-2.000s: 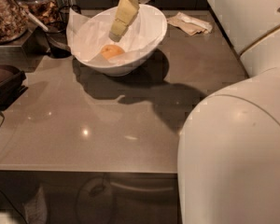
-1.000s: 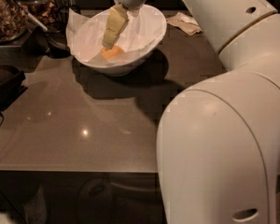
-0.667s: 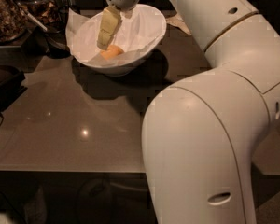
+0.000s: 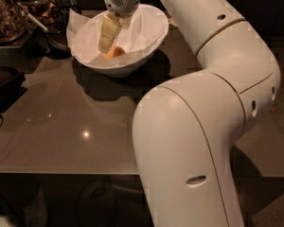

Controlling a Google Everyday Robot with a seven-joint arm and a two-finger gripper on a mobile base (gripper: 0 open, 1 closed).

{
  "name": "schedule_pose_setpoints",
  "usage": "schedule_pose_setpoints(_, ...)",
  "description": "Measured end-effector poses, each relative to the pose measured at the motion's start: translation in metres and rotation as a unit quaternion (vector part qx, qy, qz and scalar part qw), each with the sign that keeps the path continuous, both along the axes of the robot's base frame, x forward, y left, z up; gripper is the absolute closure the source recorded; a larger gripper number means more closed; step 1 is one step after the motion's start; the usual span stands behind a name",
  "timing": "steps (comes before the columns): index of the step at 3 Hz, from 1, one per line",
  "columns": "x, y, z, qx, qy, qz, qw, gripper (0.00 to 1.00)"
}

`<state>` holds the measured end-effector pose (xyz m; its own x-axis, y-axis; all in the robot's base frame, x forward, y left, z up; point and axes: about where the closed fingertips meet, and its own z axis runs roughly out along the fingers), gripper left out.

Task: Pick orange from white bowl

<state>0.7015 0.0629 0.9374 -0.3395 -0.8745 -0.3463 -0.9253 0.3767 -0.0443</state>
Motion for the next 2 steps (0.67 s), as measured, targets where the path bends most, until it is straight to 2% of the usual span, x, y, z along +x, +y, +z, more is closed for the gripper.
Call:
schedule_pose_setpoints(1,0.004,-0.001,-0.012,0.006,0.015,-0.007,0.9999,0.21)
schedule_pose_setpoints(2,0.006,0.000,-0.022,0.007,0.027,-0.009,0.9996,0.32)
